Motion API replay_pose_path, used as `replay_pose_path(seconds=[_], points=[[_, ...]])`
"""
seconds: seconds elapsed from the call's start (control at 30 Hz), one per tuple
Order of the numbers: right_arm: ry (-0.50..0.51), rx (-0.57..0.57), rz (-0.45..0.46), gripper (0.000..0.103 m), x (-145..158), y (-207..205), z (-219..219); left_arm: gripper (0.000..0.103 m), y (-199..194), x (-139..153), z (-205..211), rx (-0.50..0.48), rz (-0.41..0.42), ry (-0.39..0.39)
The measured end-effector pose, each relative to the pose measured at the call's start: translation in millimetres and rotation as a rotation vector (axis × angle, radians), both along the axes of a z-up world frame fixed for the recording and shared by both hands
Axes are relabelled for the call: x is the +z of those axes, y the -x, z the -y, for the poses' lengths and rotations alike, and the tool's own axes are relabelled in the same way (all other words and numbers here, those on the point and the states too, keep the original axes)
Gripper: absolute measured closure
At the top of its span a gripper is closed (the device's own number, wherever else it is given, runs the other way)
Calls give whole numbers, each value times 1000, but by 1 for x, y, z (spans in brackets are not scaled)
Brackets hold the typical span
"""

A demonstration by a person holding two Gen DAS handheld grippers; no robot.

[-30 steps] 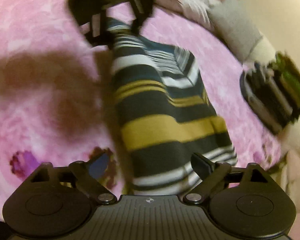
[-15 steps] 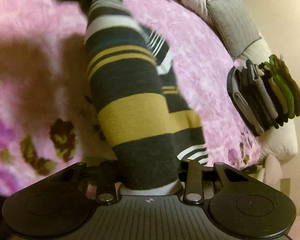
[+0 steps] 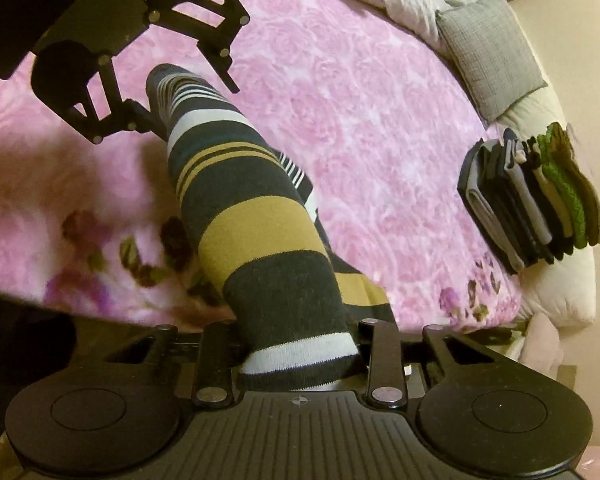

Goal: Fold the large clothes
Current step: 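Grasp the folded sweater edges with both grippers and lift it, then carry the folded sweater with both grippers to the clothes stack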

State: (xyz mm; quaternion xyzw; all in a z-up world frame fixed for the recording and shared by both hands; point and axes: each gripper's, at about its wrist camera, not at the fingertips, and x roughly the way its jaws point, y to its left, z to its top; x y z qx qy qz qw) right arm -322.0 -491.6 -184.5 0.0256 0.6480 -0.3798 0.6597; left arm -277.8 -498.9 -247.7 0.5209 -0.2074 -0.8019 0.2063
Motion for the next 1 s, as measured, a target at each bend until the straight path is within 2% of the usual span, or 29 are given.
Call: replay_pose_path(seconds=[0.1,0.27,0.37,0.4,0.5,0.63,0.83,1.0], points=[[-12,-2,10,74,6,15,-8,44,9,-1,-9,-10,-40,-45],[-33,32,34,74,12,47,-16,45,38,-9,-14,-31,-53,-105],[-58,45,66,74,13,79,-11,70,65,-6,-6,-34,-21,-188],[-68,46,83,74,14,91,-8,71,75,-1,-2,-29,-6,-216],[-100,46,146,74,21,134,6,75,108,22,15,-6,47,-274],[-117,43,218,74,42,185,27,77,162,68,49,-20,134,-299],[-63,88,238,74,83,240,70,77,220,128,104,-45,194,-291],[-7,114,233,74,117,270,124,77,246,162,152,-27,187,-232]])
